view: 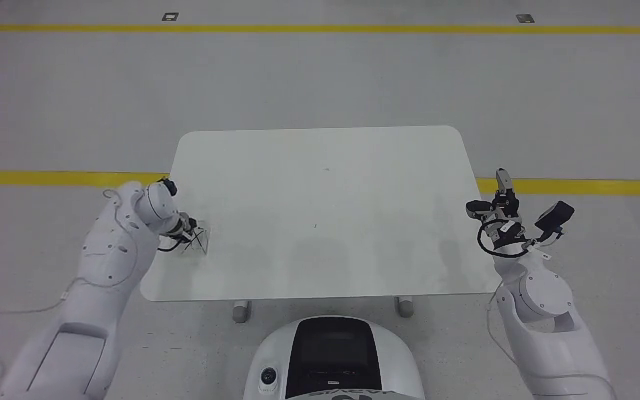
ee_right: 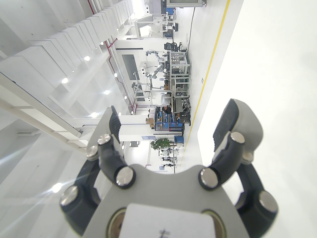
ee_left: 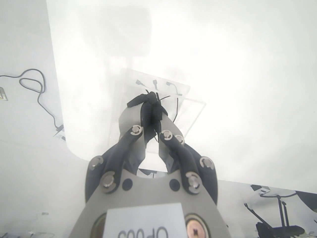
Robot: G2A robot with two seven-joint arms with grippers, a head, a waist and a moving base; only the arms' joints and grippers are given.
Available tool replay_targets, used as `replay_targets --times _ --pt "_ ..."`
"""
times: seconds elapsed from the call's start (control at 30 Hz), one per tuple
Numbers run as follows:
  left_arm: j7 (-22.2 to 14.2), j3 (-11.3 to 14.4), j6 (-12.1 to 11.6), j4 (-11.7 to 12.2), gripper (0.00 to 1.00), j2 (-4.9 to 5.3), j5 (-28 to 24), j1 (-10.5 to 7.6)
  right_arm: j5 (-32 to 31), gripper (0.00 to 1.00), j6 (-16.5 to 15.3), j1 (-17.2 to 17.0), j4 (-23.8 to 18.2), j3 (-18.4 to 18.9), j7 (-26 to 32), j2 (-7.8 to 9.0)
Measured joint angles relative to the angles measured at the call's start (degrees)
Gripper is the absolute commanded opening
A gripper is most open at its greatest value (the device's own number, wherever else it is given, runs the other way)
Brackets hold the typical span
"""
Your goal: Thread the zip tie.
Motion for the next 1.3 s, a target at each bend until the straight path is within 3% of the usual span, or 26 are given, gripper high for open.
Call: replay_targets --times 0.2,0.33,0.43,0.53,0.57,0.67,0.77,0.83,0.97,1.0,1.13,1.3 --pt "-2.06 -3.38 1.18 -6.91 0.0 1.72 1.19 3.91 0.0 1.0 0.0 0.0 0.0 0.0 0.0 0.0" --pt "-2.38 -6.82 -0.28 -11.93 0.0 2.89 0.11 6.83 0.0 1.0 0.0 0.0 0.0 0.0 0.0 0.0" --pt "-2.58 -10.58 -2.53 -16.41 0.0 3.98 -1.41 9.87 0.0 1.0 0.0 0.0 0.0 0.0 0.0 0.0" --pt "-3.31 -14.74 -7.1 -20.23 0.0 4.99 -4.57 12.98 0.0 1.0 0.0 0.0 0.0 0.0 0.0 0.0" --pt "-3.96 -16.44 -9.64 -21.08 0.0 5.38 -6.28 14.07 0.0 1.0 0.0 0.0 0.0 0.0 0.0 0.0" --pt "-5.83 -19.78 -15.56 -21.23 0.0 6.14 -10.51 15.8 0.0 1.0 0.0 0.0 0.0 0.0 0.0 0.0" --pt "-7.2 -21.46 -21.27 -20.09 0.0 6.59 -14.52 16.26 0.0 1.0 0.0 0.0 0.0 0.0 0.0 0.0" --pt "-8.2 -22.15 -25.29 -18.85 0.0 6.81 -17.58 16.18 0.0 1.0 0.0 0.0 0.0 0.0 0.0 0.0" --pt "-11.35 -23.31 -35.71 -15.21 0.0 7.37 -25.19 15.47 0.0 1.0 0.0 0.0 0.0 0.0 0.0 0.0" --pt "-11.63 -23.26 -37.22 -14.69 0.0 7.51 -26.52 15.34 0.0 1.0 0.0 0.0 0.0 0.0 0.0 0.0" --pt "-11.62 -21.04 -37.17 -15.82 0.0 8.55 -31.56 15.57 0.0 1.0 0.0 0.0 0.0 0.0 0.0 0.0" --pt "-11.61 -17.85 -37.13 -18.45 0.0 10.76 -37.11 16.03 0.0 1.0 0.0 0.0 0.0 0.0 0.0 0.0"
